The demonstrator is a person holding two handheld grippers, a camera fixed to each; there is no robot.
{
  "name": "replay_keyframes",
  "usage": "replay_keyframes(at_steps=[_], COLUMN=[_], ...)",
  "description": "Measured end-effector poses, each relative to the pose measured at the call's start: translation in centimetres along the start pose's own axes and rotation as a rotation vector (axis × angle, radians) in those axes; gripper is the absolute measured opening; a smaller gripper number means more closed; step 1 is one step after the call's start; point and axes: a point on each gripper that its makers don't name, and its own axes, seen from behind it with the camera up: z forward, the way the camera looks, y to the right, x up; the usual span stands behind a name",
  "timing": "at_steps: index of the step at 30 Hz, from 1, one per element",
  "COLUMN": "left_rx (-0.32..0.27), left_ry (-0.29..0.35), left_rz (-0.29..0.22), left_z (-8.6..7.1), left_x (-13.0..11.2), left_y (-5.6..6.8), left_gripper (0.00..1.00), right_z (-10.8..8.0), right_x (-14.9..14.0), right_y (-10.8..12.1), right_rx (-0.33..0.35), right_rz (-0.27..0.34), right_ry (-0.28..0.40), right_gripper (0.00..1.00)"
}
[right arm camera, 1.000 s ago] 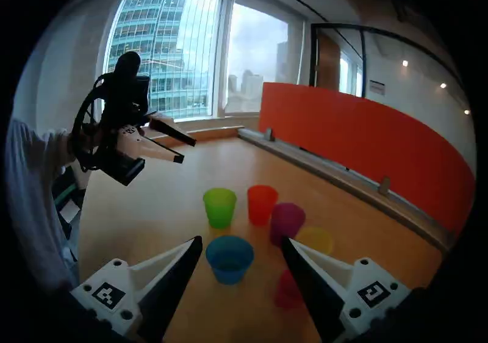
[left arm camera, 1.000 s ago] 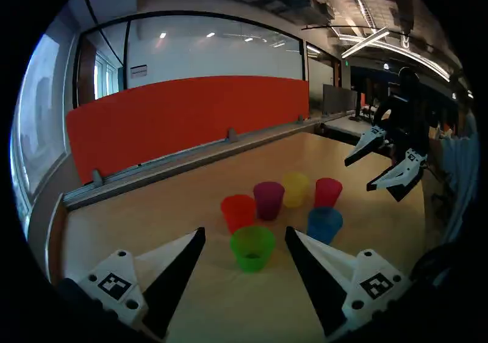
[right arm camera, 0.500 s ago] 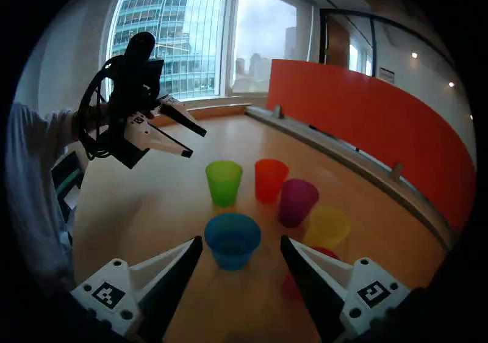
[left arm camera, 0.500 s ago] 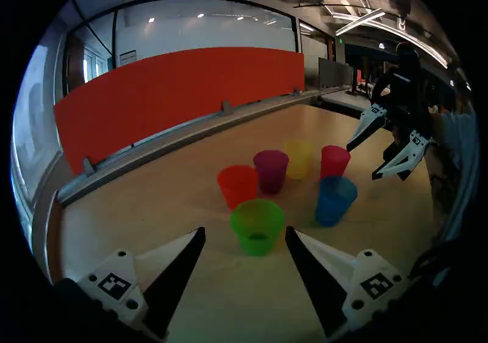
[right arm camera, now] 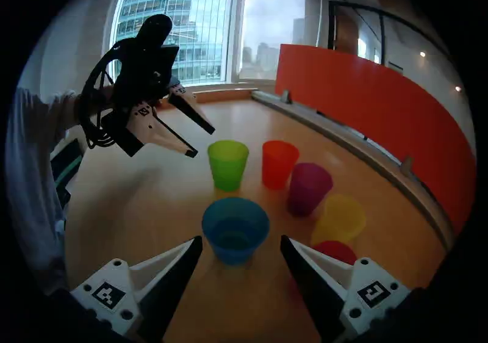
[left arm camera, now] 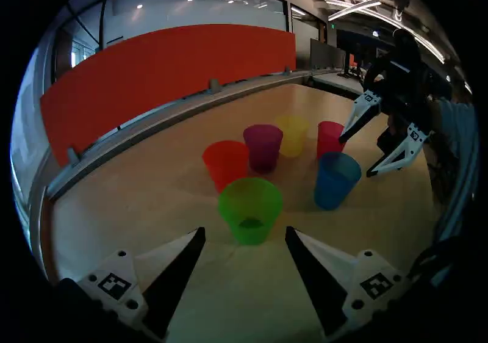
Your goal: Pour water
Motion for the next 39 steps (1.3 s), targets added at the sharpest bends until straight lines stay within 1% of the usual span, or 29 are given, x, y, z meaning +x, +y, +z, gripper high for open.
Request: replay_keyframes(at_steps=[6, 16, 29, 30, 34, 39], left_rx=[-0.008, -0.017, -0.027, -0.028, -0.030, -0.033], left_ry=[-0.010, -0.020, -0.030, -0.032, -0.039, -0.041], left_rz=[0.007, 0.011, 0.019, 0.020, 0.020, 0.018], left_z=[0.5, 1.0, 1.5, 1.5, 1.7, 2.1], left_x=[-0.2, -0.5, -0.7, -0.7, -0.9, -0.8], left_y=[0.1, 0.2, 0.3, 0.3, 0.3, 0.2], left_gripper=[0.98, 0.98, 0.98, 0.98, 0.98, 0.98], right_z=[1.1, 3.0, 4.8, 4.9, 5.2, 5.2], right_x=[-0.1, -0.2, -0.5, -0.6, -0.7, -0.6], right_y=[-0.1, -0.3, -0.4, -0.4, -0.7, -0.8], right_rx=[0.007, 0.030, 0.038, 0.039, 0.048, 0.050], right_rz=[-0.012, -0.008, -0.009, -0.009, -0.002, 0.000], right_ry=[-0.011, -0.028, -0.046, -0.047, -0.049, -0.048], right_gripper=[0.99, 1.00, 1.00, 0.99, 0.93, 0.91])
